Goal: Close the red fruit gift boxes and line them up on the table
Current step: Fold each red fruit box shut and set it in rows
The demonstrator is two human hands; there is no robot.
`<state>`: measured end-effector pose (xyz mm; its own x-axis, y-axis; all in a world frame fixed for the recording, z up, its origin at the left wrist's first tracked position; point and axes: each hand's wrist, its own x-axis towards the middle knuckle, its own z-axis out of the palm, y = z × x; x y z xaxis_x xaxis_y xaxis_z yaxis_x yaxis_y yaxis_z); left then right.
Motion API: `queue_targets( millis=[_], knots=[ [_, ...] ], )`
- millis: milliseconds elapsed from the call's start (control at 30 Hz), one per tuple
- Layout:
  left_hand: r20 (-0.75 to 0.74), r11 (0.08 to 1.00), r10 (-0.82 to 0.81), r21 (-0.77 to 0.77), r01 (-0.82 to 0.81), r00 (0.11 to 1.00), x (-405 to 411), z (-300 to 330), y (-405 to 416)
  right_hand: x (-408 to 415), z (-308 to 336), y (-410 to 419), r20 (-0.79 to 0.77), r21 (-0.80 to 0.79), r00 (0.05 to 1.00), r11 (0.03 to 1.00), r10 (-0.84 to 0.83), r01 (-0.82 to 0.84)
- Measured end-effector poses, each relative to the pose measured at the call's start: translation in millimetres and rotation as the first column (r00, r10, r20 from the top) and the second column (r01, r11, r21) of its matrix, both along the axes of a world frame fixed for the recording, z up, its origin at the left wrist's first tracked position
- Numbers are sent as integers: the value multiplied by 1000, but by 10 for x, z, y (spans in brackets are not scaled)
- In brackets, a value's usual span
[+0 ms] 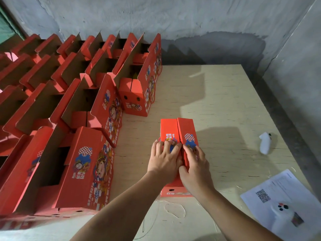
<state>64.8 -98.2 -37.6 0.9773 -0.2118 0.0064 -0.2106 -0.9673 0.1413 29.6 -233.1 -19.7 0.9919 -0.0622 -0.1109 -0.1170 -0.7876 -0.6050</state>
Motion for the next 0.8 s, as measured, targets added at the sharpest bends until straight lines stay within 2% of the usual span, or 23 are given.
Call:
queue_targets(
  millis=[167, 300, 467, 567, 667, 733, 800],
  knots=[
    [13, 980, 18, -197, -15, 1000, -62, -69, 145, -62, -80, 56, 35, -153, 998, 987, 57, -52],
    [3, 974, 35, -225, -33, 999, -85, -85, 150, -51, -119, 54, 0, -203, 998, 977, 67, -65],
    [-22, 973, 46, -224, -50, 999, -71, -147, 176, -56, -141, 121, -2, -266, 999, 963, 52, -51],
    [-3, 983, 40, -178, -40, 999, -65, -160, 171, -11, -121, 145, -38, -228, 999, 973, 23, -31],
    [76, 995, 32, -100, -24, 997, -53, -139, 174, -3, -76, 182, -20, -170, 1000, 985, -8, 4],
    [96, 999, 3, -36, 0, 995, -42, -127, 159, -19, -76, 197, -18, -223, 1000, 975, -6, 2],
    [92, 999, 4, -46, 1, 996, -45, -124, 144, -25, -97, 184, -23, -276, 1000, 961, -6, 0]
  ],
)
